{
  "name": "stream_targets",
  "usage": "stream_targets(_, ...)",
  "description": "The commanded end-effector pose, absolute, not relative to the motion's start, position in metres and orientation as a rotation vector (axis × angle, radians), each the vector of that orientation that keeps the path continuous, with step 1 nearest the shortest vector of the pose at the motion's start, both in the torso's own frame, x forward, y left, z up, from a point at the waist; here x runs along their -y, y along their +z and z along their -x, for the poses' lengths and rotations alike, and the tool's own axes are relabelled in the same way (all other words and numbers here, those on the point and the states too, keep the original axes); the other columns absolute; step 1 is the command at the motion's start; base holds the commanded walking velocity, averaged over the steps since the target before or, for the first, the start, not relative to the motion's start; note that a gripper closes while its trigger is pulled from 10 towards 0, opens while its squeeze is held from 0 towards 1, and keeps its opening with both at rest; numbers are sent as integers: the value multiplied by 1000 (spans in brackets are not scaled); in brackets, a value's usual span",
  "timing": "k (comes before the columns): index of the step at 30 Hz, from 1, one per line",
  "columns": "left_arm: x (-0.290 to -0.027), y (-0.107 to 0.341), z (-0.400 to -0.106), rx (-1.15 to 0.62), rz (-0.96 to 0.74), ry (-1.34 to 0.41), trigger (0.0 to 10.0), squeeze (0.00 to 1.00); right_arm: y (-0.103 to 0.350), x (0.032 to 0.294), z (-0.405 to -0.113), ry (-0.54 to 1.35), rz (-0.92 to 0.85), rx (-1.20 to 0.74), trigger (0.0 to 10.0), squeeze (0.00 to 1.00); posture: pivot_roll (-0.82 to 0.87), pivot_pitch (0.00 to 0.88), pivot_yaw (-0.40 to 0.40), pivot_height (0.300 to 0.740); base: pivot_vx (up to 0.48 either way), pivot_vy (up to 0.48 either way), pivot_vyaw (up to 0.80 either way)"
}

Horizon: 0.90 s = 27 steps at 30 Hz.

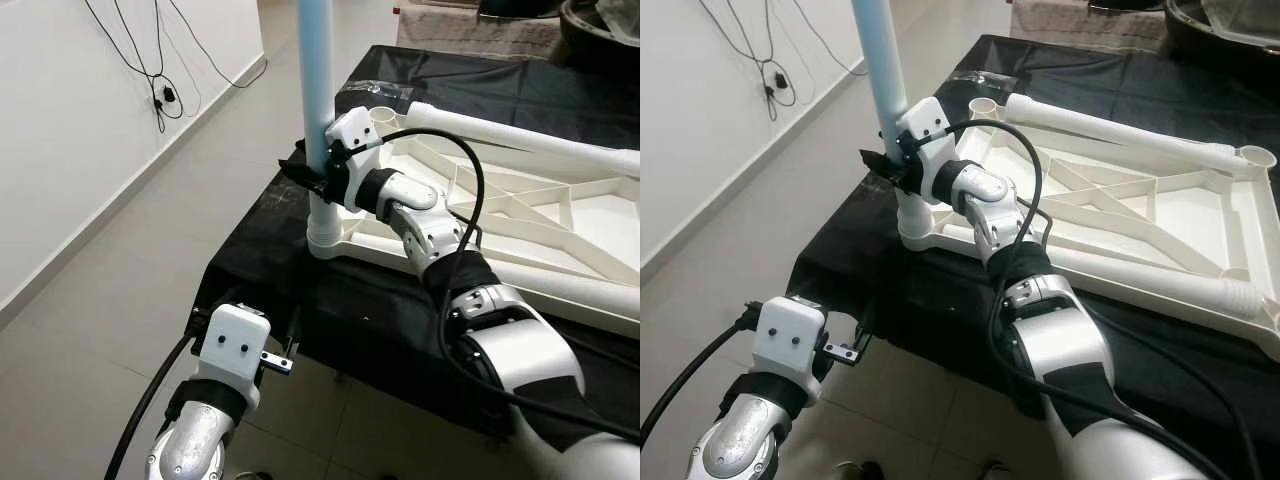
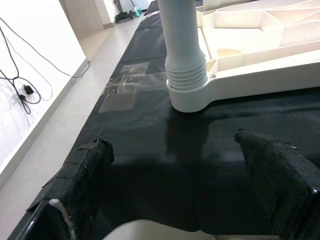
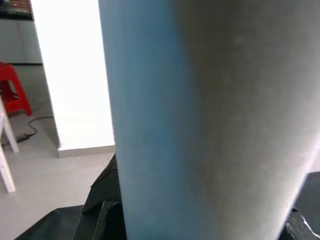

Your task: Building children table

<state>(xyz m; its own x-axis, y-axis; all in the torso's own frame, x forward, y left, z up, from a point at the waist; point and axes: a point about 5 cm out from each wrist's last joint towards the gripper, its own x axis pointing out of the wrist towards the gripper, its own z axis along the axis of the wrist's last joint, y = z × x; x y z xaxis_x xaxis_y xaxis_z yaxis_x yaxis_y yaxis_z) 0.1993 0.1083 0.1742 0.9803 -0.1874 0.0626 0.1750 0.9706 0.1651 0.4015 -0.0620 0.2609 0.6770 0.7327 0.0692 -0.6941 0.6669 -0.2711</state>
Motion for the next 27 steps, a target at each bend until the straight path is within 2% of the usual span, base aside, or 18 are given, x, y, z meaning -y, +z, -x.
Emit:
stream_targets(1, -110, 172, -199, 72, -176, -182, 10000, 0, 215, 74, -405, 676, 245, -49, 10000, 0, 75, 204, 18, 740, 0, 0, 0)
stream_targets(9, -112, 172, -201, 76, -180, -176, 10000, 0, 213, 79, -411, 468, 216, -84, 10000, 0, 71, 204, 17, 740, 0, 0, 0)
stream_targets(15, -113, 172, -202, 80, -180, -173, 10000, 0, 211, 76, -412, 320, 118, -92, 10000, 0, 72, 203, 14, 740, 0, 0, 0)
stream_targets(16, -113, 172, -202, 81, -182, -171, 10000, 0, 212, 76, -411, 230, 98, -56, 10000, 0, 76, 204, 13, 740, 0, 0, 0)
stream_targets(19, -114, 173, -202, 82, -186, -167, 10000, 0, 210, 74, -409, 180, 97, -49, 10000, 0, 76, 204, 13, 740, 0, 0, 0)
stream_targets(22, -116, 174, -204, 87, -189, -161, 10000, 0, 211, 77, -405, -14, 71, 10, 10000, 0, 76, 202, 13, 740, 0, 0, 0)
stream_targets(27, -118, 175, -205, 92, -193, -156, 10000, 0, 210, 76, -396, -192, 49, 73, 10000, 0, 76, 202, 13, 740, 0, 0, 0)
